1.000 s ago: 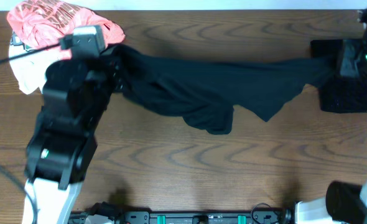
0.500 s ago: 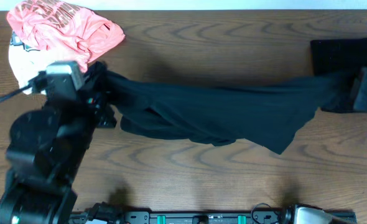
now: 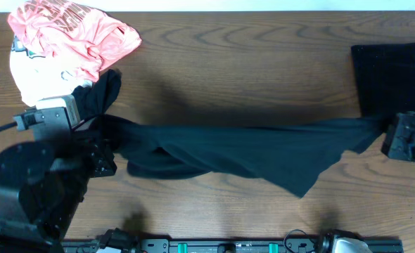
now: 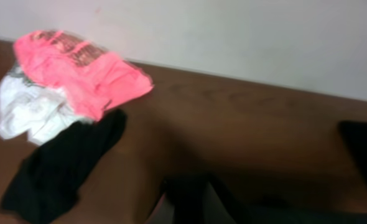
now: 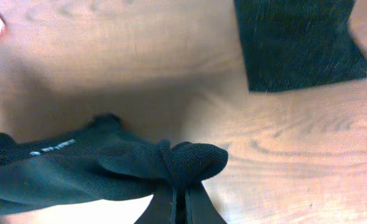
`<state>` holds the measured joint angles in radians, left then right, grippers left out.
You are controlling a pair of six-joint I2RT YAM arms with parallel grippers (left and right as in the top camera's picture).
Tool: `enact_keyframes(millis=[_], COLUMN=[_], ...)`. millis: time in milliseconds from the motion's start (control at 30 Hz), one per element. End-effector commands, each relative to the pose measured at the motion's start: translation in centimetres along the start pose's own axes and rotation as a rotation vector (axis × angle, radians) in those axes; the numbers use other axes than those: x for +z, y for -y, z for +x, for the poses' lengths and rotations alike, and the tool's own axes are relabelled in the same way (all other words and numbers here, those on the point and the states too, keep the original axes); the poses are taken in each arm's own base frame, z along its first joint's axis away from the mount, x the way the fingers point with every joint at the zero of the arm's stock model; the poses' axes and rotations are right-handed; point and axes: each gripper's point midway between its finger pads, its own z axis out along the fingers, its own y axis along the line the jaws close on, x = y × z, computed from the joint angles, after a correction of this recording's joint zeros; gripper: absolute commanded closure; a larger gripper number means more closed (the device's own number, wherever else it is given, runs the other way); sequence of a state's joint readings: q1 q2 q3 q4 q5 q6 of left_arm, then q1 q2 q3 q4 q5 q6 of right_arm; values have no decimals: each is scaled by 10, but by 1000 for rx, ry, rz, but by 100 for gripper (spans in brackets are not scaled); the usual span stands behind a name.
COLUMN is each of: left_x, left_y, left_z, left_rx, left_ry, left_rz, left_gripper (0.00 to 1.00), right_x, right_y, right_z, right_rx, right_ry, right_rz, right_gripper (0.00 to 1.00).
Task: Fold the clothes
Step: 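Lower the stretched garment flat onto the table with both grippers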
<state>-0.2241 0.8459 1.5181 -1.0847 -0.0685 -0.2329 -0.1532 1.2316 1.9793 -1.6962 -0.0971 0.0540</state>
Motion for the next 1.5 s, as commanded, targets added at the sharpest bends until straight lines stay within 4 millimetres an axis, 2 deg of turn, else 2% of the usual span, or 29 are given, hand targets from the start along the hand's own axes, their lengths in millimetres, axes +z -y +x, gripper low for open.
enact_keyframes(millis=[0, 167, 300, 400, 667, 1100, 1467], left_x=[0, 17, 43, 66, 119, 214, 303], left_y=[-14, -16, -15, -14, -11, -1, 2], left_z=[-12, 0, 8, 11, 23, 31, 58], left_rx=[-2, 23, 41, 32, 48, 53, 58], left_ry=[-15, -195, -294, -340, -443, -469, -494], left_rz=[-105, -169, -200, -219, -252, -261, -269], left_gripper=[94, 94, 94, 94, 94, 94, 94], right_x=[17, 31, 42, 59, 115, 206, 294], right_y=[9, 16, 23, 25, 23, 14, 7], right_z=[9, 13, 9, 1, -14, -51, -73], right_rx=[34, 37, 36, 36, 29, -19, -54], right_ry=[-72, -125, -154, -178, -276, -278, -255], right_rz=[36, 72, 111, 112, 96, 72, 49], right_gripper=[99, 99, 99, 99, 99, 99, 99])
